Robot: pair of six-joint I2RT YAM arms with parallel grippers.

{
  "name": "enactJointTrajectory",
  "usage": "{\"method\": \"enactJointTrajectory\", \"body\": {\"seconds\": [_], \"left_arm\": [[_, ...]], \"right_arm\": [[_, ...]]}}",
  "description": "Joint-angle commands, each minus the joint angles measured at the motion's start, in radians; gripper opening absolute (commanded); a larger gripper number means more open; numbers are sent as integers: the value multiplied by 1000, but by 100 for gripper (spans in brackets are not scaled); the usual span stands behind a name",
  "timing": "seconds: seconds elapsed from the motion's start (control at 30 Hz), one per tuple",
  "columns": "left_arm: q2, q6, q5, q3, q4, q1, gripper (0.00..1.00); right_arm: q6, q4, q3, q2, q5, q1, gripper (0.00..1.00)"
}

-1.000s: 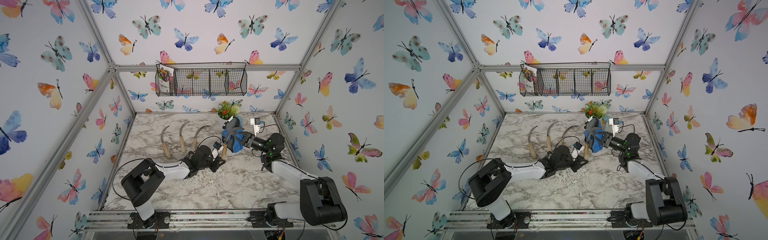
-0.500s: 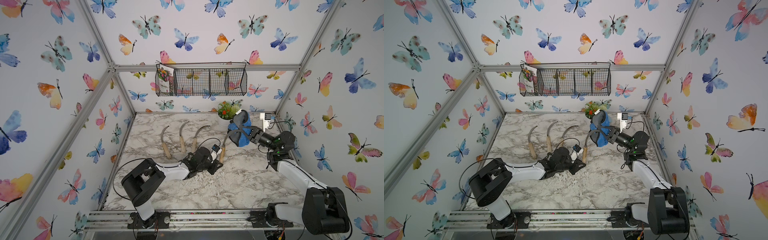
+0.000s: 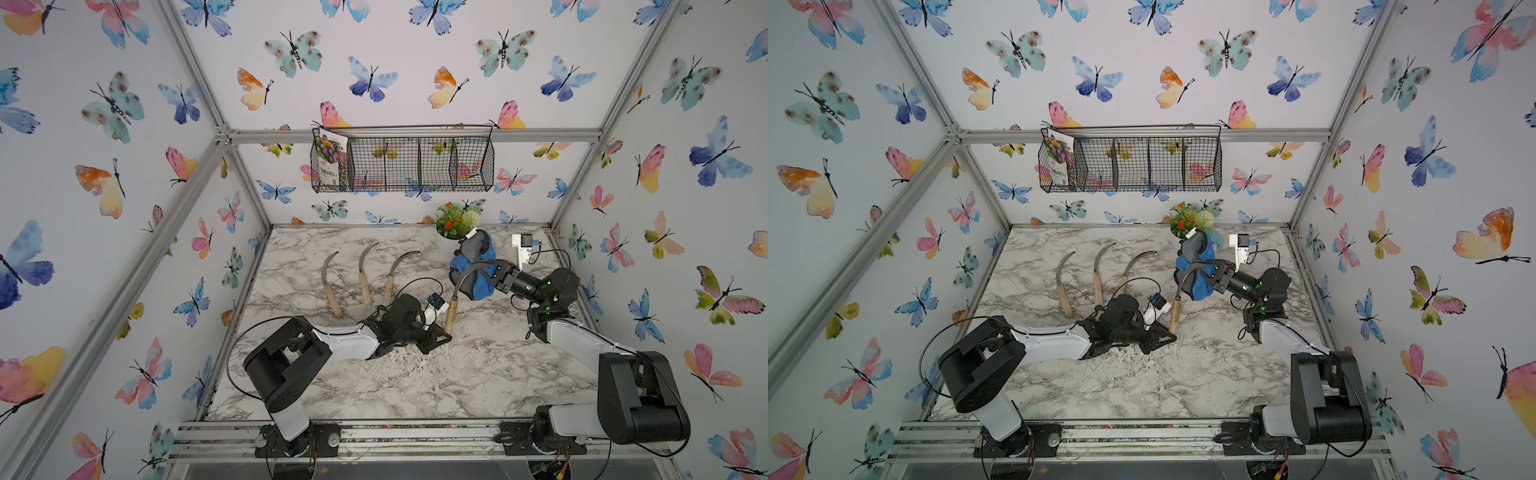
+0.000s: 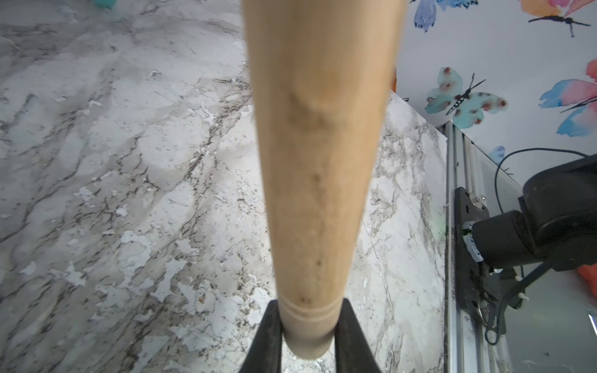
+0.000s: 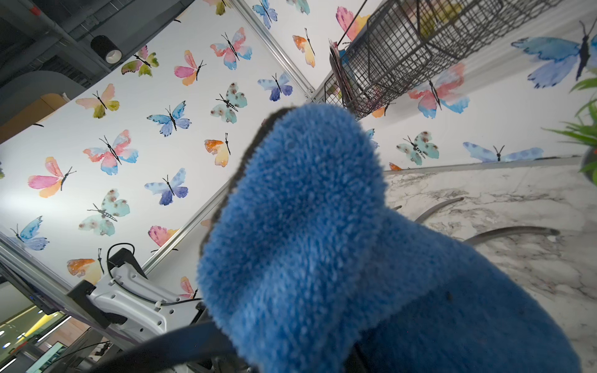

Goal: Wipe small sickles with rags
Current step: Wipe the small sickle.

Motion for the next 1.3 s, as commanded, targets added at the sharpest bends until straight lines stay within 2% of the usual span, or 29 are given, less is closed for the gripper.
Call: {"method": "enactJointTrajectory", "body": {"seconds": [0.0, 0.2, 0.33, 0.47, 0.67, 1.03, 1.27], "left_arm": [[13, 8, 81, 6, 36, 2, 0], [11, 9, 69, 5, 34, 1, 0], [9, 6, 57, 5, 30, 4, 0], [10, 4, 50, 5, 27, 4, 0], [8, 5, 31, 5, 21, 4, 0], [12, 6, 26, 8, 13, 5, 0], [11, 2, 27, 8, 14, 5, 0]], "right_arm": [[31, 131, -37, 42, -29, 18, 2], [91, 289, -84, 140, -28, 75, 2], [142, 352, -76, 155, -35, 79, 2], [113, 262, -35, 110, -27, 79, 2], [21, 20, 84, 17, 6, 75, 2], [-45, -181, 178, -140, 39, 63, 2], [-92, -242, 165, -158, 38, 63, 2]]}}
